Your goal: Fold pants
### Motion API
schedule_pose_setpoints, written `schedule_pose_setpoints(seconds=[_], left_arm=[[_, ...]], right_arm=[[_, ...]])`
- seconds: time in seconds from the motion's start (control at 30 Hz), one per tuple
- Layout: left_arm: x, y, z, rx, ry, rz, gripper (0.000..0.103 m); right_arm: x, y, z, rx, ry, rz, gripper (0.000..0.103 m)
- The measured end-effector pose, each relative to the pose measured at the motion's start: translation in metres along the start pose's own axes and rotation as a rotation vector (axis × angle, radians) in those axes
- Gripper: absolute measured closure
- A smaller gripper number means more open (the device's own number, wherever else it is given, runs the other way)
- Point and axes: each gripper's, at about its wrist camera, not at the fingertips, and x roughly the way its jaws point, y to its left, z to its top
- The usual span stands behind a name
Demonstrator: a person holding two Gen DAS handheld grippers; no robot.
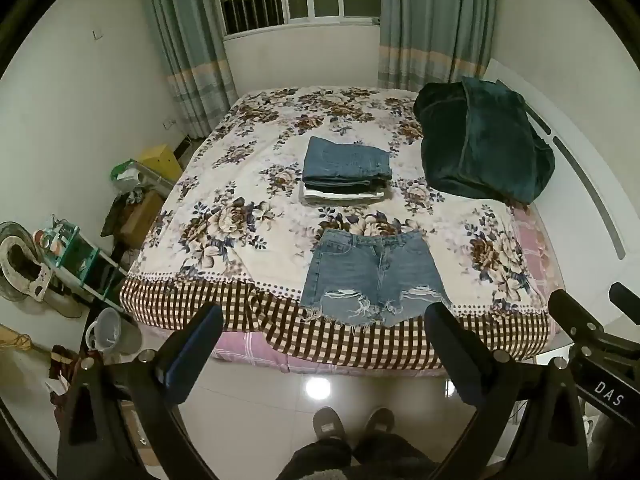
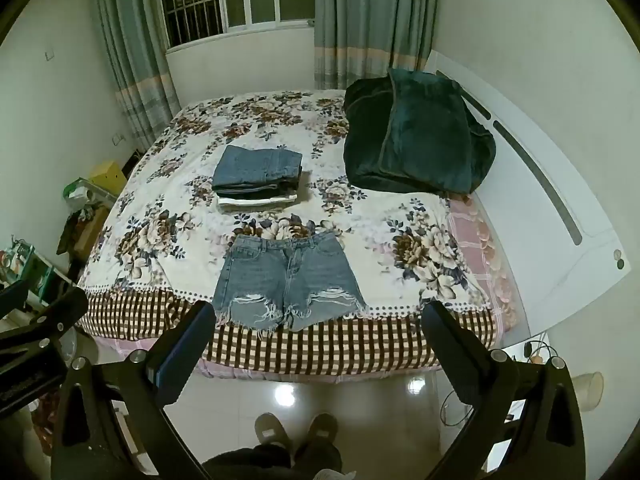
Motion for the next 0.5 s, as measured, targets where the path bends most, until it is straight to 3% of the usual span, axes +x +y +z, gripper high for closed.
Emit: schedule_pose_setpoints(seconds=[0.5], left_arm=[[-0.0001,-0.0017,-0.0009,0.007,-0.002,0.007,0.0]], right_arm=[[-0.002,0.0088,0.0055,-0.007,-0.009,0.001,0.0]])
